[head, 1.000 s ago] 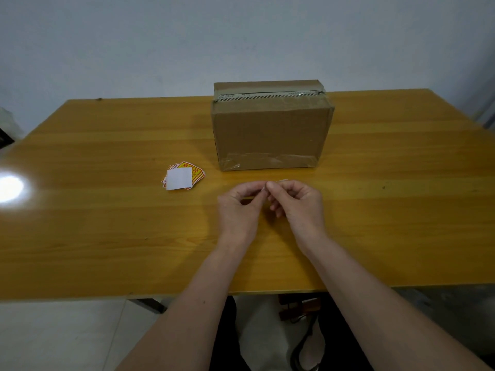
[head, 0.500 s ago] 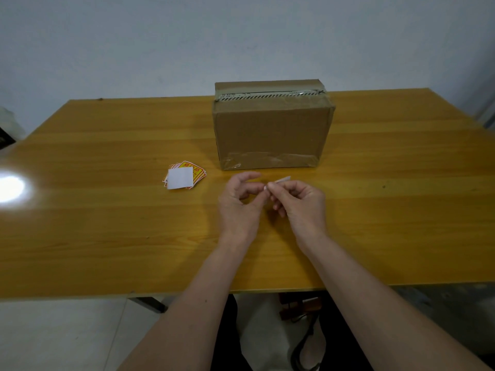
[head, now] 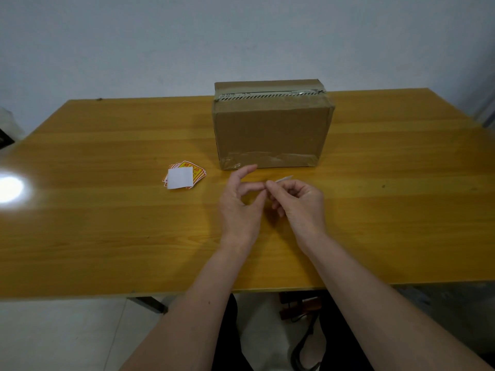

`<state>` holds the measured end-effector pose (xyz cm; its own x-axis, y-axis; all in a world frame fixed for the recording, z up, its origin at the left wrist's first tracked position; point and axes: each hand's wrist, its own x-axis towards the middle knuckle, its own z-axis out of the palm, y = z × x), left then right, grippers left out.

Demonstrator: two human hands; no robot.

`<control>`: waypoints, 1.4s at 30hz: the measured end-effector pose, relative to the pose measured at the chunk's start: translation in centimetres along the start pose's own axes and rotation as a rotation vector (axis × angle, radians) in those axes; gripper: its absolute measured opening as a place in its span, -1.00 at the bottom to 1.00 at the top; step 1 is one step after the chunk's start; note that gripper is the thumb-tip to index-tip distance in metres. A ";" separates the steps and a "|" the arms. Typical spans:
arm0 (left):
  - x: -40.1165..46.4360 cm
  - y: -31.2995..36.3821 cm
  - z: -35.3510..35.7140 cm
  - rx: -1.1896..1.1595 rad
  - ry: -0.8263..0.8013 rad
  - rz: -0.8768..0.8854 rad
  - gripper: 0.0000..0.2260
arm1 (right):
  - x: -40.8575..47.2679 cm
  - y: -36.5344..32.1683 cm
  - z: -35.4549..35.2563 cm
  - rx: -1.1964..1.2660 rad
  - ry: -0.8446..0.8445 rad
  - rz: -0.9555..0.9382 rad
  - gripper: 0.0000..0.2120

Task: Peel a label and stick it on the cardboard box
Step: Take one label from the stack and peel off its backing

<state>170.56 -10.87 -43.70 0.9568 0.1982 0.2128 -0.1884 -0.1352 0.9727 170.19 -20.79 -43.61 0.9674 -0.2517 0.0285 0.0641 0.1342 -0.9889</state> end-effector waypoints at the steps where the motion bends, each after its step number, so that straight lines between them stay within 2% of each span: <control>1: 0.0 0.0 0.0 -0.010 -0.001 0.002 -0.60 | 0.0 0.0 0.0 -0.007 -0.003 -0.001 -0.84; 25: -0.2 0.5 0.0 -0.040 -0.022 -0.035 -0.55 | 0.0 0.0 -0.1 0.000 0.011 -0.012 -0.85; 32: 0.0 0.1 0.0 -0.061 -0.016 -0.034 -0.53 | -0.1 0.2 0.0 -0.020 0.018 -0.038 -0.93; 34: 0.0 -0.2 0.0 -0.054 -0.007 -0.024 -0.53 | -0.1 0.5 -0.1 -0.113 0.045 -0.104 -0.86; 36: -0.1 -0.2 0.0 -0.027 -0.011 0.002 -0.53 | 0.0 0.7 -0.3 -0.371 0.047 -0.198 -0.76; 38: -0.1 -0.2 0.0 0.016 -0.029 0.027 -0.54 | 0.2 0.4 -0.5 -0.564 0.043 -0.250 -0.77; 41: 0.0 -0.3 0.1 0.049 -0.030 0.041 -0.54 | 0.4 -0.4 -0.6 -0.551 0.029 -0.246 -0.95; 42: 0.1 -0.4 0.1 0.043 -0.026 0.035 -0.54 | 0.4 -0.6 -0.6 -0.502 0.023 -0.230 -0.95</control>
<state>170.76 -10.86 -44.06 0.9553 0.1673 0.2436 -0.2127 -0.1831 0.9598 170.42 -21.54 -43.11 0.9363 -0.2422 0.2545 0.1429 -0.3992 -0.9057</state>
